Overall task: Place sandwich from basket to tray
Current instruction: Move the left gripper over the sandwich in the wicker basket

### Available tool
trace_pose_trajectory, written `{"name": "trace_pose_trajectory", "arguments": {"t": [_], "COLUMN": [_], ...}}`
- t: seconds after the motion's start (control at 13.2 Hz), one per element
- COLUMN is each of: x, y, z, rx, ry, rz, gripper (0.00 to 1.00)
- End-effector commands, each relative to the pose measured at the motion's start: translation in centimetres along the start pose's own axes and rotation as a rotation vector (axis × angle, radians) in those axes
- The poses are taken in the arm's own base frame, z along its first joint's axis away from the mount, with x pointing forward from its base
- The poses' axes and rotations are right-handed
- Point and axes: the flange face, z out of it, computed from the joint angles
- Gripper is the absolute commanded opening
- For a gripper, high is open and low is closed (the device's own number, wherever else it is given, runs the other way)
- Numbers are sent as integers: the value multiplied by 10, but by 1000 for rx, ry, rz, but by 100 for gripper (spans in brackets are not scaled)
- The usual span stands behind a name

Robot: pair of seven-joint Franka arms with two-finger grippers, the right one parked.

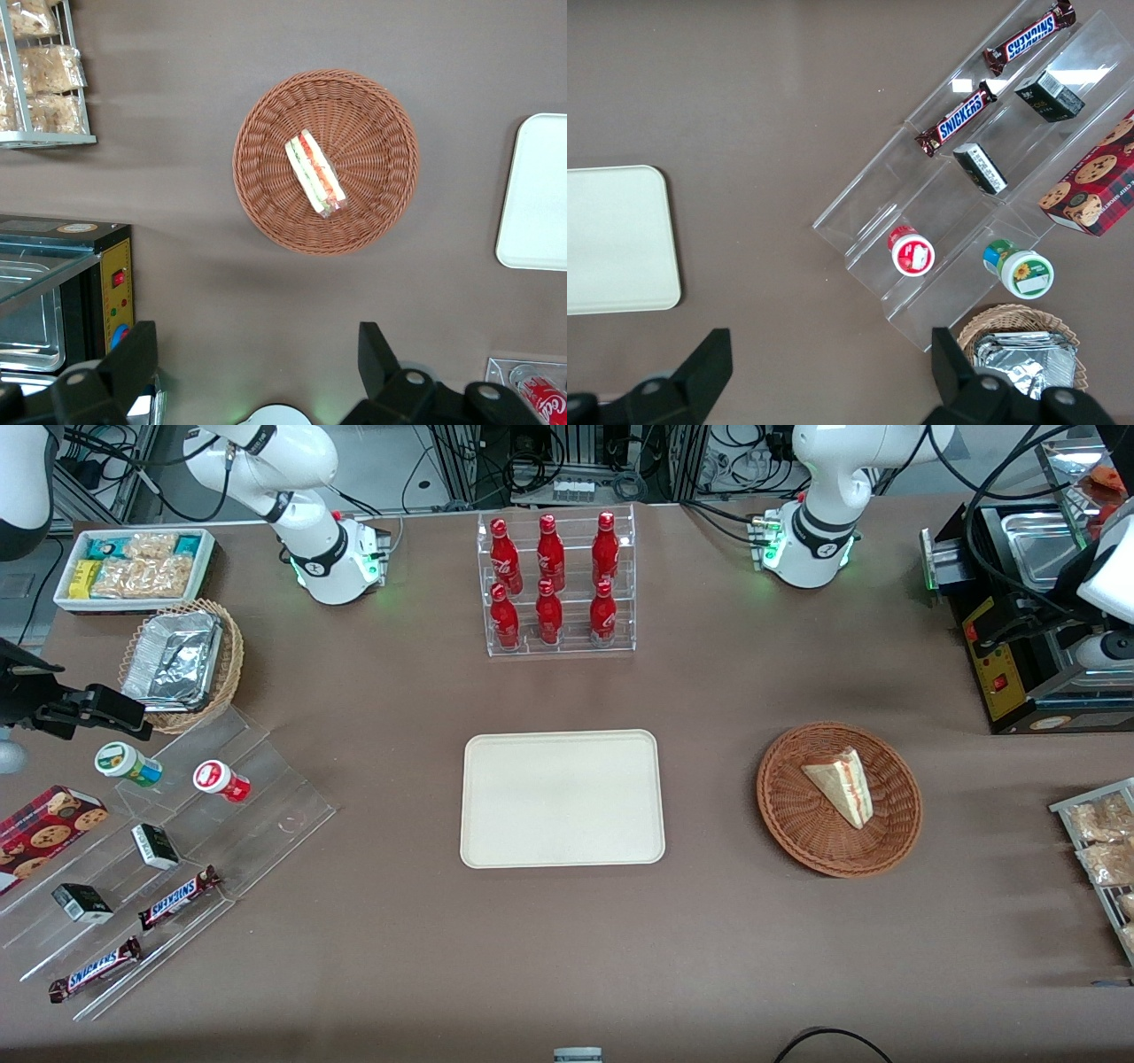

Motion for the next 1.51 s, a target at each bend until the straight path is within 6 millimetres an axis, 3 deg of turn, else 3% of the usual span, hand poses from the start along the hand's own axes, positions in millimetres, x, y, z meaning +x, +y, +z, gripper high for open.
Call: {"name": "trace_pose_trajectory", "arguments": {"t": [0.0, 0.23, 0.68, 0.98, 1.44], "x": [-2, 4, 3, 3, 21], "y": [0, 5, 13, 29, 49], "z": [-2, 16, 136, 206, 278], "rx": [0, 0, -21, -27, -23], "ry": [-8, -21, -37, 5, -6], "rz": [8, 18, -10, -206, -320], "gripper": [100, 100, 100, 100, 100]}}
